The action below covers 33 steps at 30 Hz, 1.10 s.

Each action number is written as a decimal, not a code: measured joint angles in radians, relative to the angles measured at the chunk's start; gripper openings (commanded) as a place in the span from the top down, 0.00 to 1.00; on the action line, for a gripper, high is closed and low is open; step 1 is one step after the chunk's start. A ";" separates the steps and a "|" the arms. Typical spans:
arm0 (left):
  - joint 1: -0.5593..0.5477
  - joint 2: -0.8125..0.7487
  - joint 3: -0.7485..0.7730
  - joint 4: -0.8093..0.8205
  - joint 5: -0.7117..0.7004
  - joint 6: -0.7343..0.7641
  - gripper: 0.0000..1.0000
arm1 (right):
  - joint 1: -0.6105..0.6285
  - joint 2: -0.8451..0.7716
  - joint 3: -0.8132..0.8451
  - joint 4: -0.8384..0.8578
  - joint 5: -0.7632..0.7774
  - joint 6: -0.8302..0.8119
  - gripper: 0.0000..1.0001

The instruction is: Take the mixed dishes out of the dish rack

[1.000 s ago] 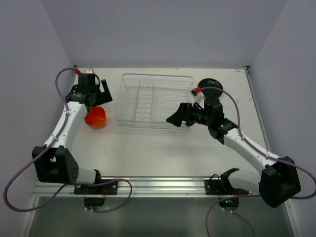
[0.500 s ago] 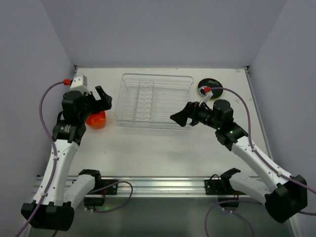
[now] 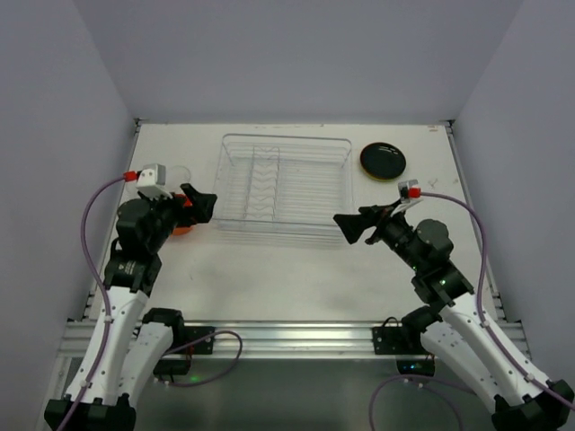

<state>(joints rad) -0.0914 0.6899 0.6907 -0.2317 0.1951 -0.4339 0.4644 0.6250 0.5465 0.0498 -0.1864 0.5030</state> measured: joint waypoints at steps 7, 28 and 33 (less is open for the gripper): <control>-0.003 -0.151 -0.141 0.078 0.028 -0.045 0.00 | 0.000 -0.144 -0.164 0.005 0.073 0.002 0.01; -0.016 -0.195 -0.334 0.190 0.092 -0.046 0.00 | 0.000 -0.286 -0.340 0.076 0.098 -0.051 0.01; -0.017 -0.195 -0.334 0.194 0.097 -0.046 0.00 | 0.000 -0.297 -0.340 0.078 0.100 -0.052 0.01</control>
<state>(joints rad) -0.1081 0.4946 0.3565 -0.0380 0.2920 -0.4797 0.4644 0.3279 0.2070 0.1280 -0.0868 0.4511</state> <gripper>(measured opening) 0.997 0.989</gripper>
